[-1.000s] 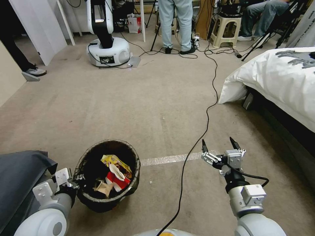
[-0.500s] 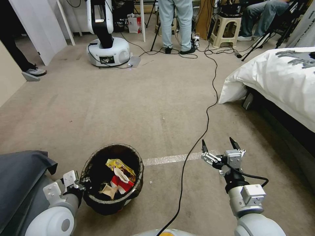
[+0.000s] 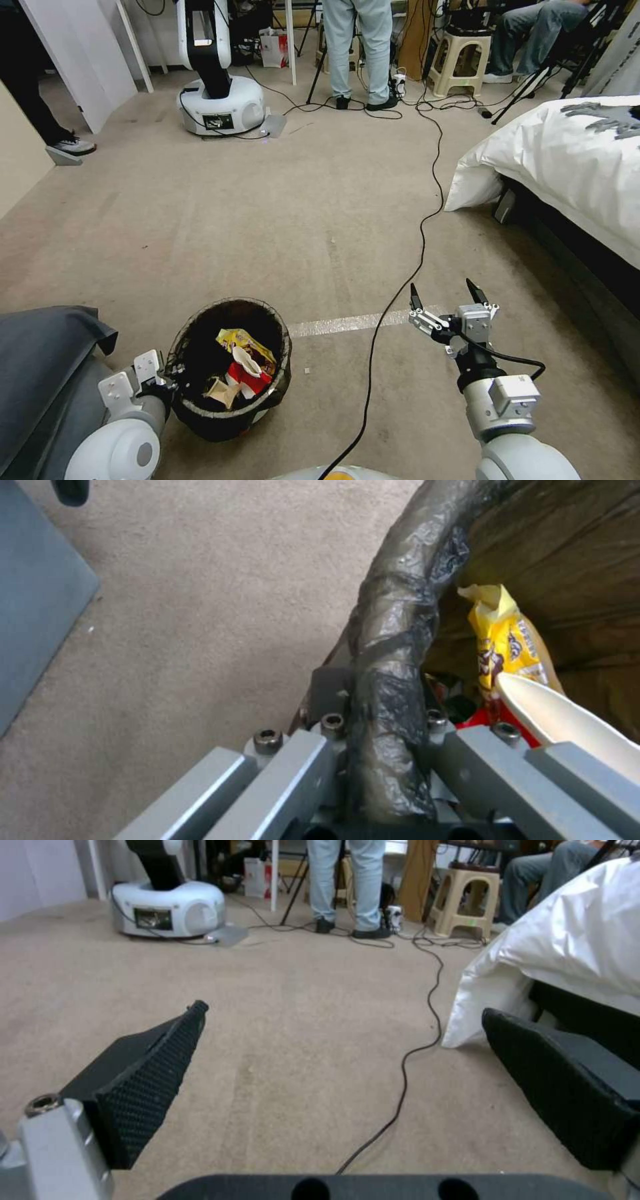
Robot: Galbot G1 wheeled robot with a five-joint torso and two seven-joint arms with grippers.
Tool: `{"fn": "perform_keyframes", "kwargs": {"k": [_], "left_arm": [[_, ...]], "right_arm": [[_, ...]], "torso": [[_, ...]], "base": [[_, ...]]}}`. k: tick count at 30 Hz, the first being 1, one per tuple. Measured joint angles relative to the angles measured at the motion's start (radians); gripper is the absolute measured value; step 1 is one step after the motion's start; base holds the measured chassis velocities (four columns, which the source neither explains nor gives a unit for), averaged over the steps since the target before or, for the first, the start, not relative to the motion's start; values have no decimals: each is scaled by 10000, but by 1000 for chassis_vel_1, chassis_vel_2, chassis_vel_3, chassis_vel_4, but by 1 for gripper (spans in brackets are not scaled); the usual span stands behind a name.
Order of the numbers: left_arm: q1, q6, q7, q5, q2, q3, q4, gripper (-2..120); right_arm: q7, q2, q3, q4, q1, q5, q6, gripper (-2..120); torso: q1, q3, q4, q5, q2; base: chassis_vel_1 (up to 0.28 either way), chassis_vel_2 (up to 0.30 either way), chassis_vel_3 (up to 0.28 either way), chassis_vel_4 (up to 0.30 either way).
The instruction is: Pick up the trash bin, then pick up the garbage from the floor and place it into the trash bin.
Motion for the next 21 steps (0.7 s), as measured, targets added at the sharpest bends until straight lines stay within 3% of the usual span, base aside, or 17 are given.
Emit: {"fn": "perform_keyframes", "kwargs": {"k": [21], "left_arm": [[-140, -15, 36, 208, -35, 140, 329, 1]], "right_arm": [[3, 15, -23, 1, 33, 12, 1, 100]], "torso": [[-1, -1, -2, -4, 1]], "base": [[0, 0, 0, 0]]}}
